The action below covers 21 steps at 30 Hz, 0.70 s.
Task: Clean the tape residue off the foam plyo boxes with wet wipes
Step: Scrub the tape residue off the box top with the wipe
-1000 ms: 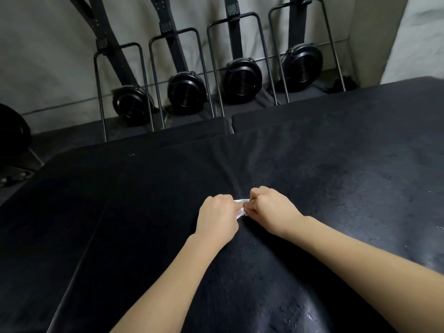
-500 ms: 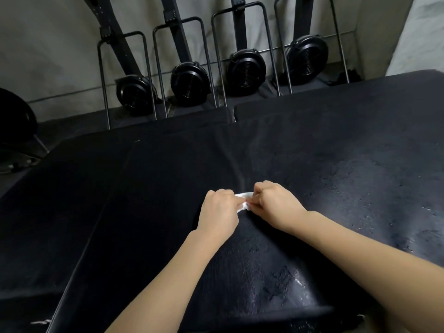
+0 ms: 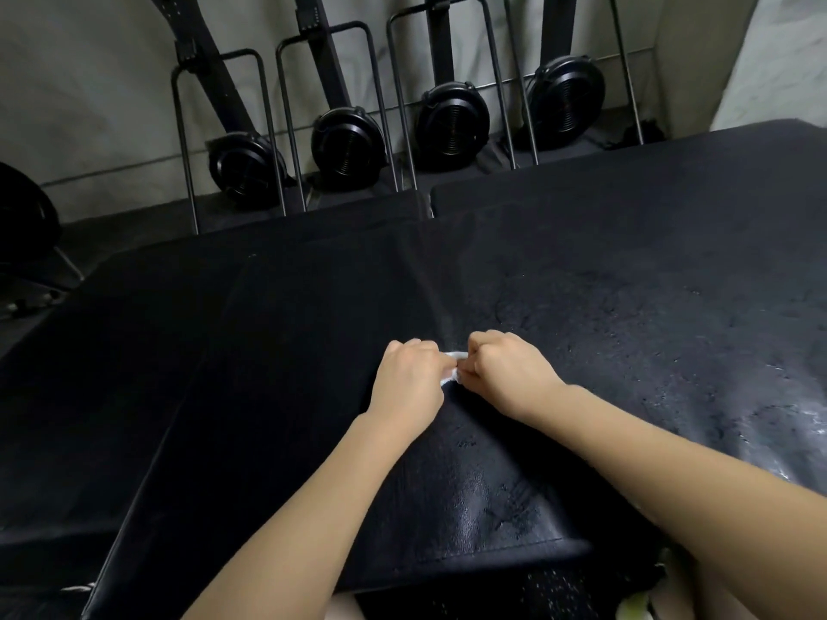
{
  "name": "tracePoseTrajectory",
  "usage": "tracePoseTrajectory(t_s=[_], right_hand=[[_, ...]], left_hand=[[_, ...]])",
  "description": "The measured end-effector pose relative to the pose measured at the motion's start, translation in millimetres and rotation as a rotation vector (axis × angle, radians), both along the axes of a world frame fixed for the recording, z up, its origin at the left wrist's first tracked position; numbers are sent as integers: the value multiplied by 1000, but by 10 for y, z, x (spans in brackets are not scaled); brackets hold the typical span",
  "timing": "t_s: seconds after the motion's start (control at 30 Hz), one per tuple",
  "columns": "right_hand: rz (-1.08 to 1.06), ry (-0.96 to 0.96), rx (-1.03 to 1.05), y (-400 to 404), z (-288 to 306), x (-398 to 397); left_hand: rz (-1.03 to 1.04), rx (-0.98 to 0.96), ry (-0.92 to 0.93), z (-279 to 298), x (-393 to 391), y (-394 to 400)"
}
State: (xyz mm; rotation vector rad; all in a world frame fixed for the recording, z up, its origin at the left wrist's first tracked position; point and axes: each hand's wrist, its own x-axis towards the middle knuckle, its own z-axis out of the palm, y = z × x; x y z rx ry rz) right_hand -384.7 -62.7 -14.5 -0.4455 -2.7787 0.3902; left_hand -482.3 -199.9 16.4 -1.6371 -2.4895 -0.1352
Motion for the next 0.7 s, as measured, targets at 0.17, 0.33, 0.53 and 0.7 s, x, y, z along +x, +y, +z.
tracePoseTrajectory(t_s=[0.17, 0.33, 0.53, 0.7], right_hand=[[53, 31, 32, -129, 68, 225], [161, 137, -90, -336, -62, 813], [84, 162, -136, -358, -74, 718], [51, 162, -233, -296, -17, 591]], left_hand=[[50, 8, -43, 31, 222, -141], [-66, 87, -101, -127, 566, -580], [-63, 132, -257, -67, 437, -484], [29, 244, -460, -32, 404, -453]])
